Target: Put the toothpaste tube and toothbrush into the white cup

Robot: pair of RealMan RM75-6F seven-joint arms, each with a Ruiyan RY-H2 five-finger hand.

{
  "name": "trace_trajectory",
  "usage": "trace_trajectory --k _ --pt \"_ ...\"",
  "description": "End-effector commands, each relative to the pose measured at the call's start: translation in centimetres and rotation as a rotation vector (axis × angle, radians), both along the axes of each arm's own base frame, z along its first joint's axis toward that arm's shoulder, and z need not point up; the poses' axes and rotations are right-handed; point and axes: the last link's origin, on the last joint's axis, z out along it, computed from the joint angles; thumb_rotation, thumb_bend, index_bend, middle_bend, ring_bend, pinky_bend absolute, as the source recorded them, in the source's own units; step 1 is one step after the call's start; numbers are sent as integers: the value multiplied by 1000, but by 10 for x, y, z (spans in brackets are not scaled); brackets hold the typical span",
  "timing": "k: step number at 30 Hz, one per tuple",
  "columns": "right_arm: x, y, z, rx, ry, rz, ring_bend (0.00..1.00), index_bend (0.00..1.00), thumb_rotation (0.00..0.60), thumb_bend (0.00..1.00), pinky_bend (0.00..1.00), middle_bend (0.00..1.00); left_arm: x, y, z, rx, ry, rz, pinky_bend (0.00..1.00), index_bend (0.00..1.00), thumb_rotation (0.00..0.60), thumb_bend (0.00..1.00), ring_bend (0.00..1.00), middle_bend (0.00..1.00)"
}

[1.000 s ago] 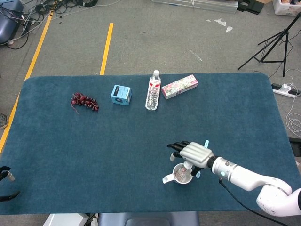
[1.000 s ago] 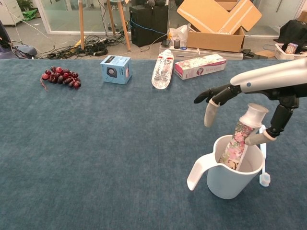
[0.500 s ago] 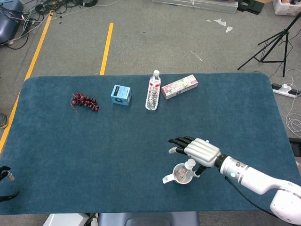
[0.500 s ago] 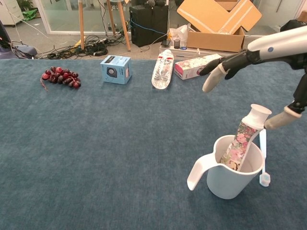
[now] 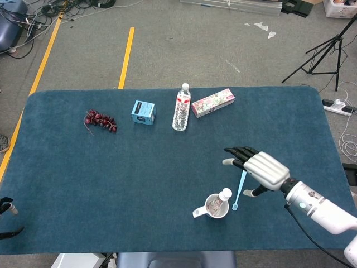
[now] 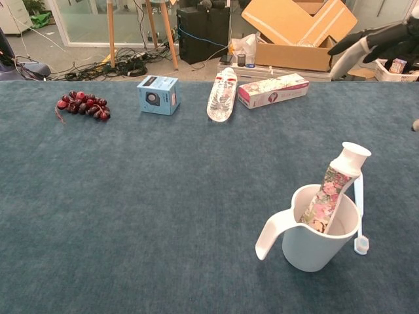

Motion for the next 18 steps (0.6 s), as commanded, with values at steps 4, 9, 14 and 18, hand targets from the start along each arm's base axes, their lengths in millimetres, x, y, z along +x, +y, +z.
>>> trace_trajectory --k 4,9,14,18 --pt "-24 -5 5 -67 55 -25 0 209 600 73 124 0 0 1 -1 -2 2 2 293 490 600 0 206 268" --pt "-45 -7 -5 -104 130 -20 0 222 600 73 124 0 -1 1 -1 -2 2 5 293 490 600 0 206 268" --pt "-64 -8 -24 -93 208 -13 0 235 600 77 124 0 -1 1 -2 -6 2 8 293 490 600 0 206 268" --pt "-73 -10 -38 -73 255 -10 0 237 600 113 124 0 -1 1 -3 -7 2 8 293 490 600 0 206 268"
